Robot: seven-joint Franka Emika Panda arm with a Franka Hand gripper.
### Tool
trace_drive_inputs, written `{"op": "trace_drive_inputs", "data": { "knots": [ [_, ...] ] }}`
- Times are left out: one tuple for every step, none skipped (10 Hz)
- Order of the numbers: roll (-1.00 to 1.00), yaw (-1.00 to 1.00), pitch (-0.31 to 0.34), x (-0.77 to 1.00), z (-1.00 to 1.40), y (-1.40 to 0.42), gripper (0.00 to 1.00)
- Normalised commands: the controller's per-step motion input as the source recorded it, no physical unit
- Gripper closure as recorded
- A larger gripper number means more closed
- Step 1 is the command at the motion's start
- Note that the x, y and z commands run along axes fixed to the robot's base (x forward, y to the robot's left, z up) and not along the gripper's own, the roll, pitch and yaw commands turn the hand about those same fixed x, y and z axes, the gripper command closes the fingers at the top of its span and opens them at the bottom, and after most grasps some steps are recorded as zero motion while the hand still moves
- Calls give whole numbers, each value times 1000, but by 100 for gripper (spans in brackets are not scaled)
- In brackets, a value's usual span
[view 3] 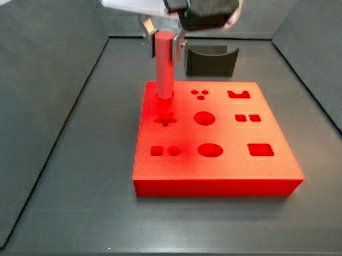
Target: Insert the hexagon object.
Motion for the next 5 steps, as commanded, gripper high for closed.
{"op": "trace_drive_inputs", "data": {
  "knots": [
    [90, 0, 0, 126, -757, -6, 100],
    [14, 0, 0, 137, -729, 0, 100],
    [33, 0, -7, 157, -503, 0, 100],
    [0, 0, -26, 60, -291, 0, 100],
    [0, 0, 0, 0, 0, 0, 100]
  ]
}}
